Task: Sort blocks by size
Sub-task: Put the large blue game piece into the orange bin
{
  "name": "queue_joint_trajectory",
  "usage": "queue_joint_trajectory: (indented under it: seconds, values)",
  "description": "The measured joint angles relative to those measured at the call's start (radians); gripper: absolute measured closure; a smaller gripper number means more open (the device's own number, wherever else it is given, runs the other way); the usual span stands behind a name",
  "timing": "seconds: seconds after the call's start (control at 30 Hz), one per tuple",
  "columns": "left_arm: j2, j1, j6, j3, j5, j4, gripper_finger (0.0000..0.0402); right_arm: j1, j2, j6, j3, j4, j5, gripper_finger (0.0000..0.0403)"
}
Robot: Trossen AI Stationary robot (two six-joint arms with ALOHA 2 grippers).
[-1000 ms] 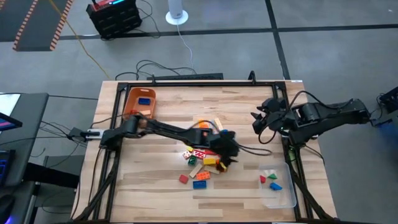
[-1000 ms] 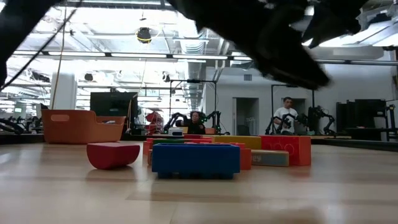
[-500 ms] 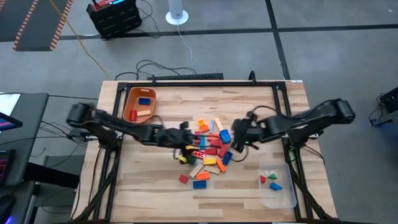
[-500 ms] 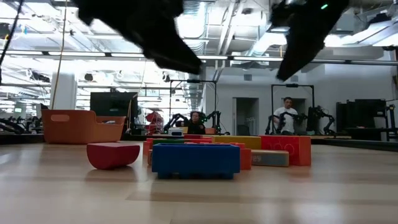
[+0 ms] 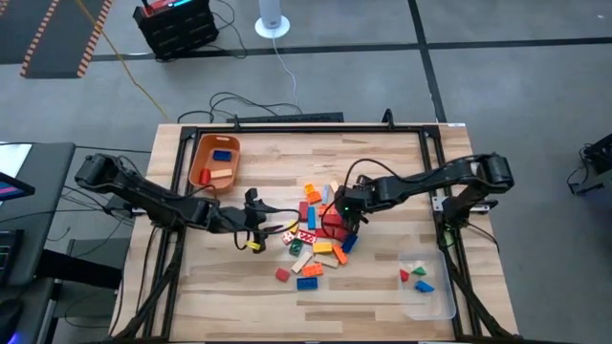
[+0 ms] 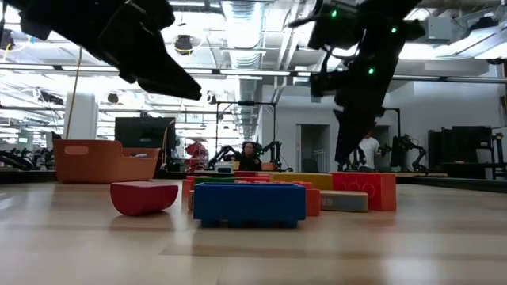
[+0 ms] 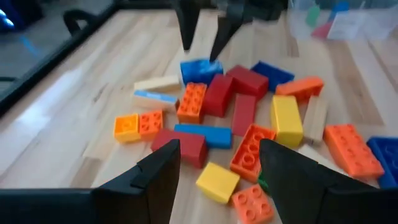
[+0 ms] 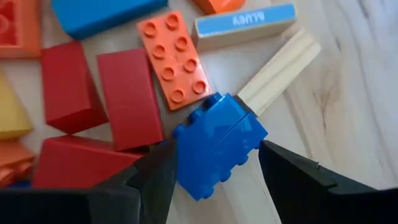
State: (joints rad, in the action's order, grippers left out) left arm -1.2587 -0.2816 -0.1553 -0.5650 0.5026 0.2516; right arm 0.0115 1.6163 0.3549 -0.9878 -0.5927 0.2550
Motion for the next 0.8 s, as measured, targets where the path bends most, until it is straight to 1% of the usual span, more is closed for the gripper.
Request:
queue_joint_trajectory:
  seconds: [0.1, 0.23, 0.53, 0.6, 0.7, 0.8]
  values:
    - [-0.003, -0.014, -0.013, 0.038, 0.026, 0.027, 0.019, -0.025, 0.022, 0.041, 0.0, 0.009, 0.003, 0.0146]
    - [-0.004, -0.022, -0.042, 0.076, 0.036, 0.063, 0.019, -0.058, 0.04, 0.071, 0.0, -0.028, 0.009, 0.0147]
    - [-0.004, -0.022, -0.036, 0.09, 0.063, 0.08, 0.019, -0.115, 0.022, 0.108, 0.0, -0.148, 0.048, 0.0147]
    - [-0.004, -0.022, -0.037, 0.09, 0.063, 0.081, 0.019, -0.12, 0.012, 0.109, 0.0, -0.149, 0.033, 0.0147]
    - [-0.004, -0.022, -0.041, 0.09, 0.063, 0.081, 0.019, -0.124, 0.008, 0.124, 0.0, -0.153, -0.021, 0.0147]
    - [-0.004, -0.022, -0.053, 0.09, 0.062, 0.081, 0.019, -0.131, 0.008, 0.17, 0.0, -0.173, -0.027, 0.0147]
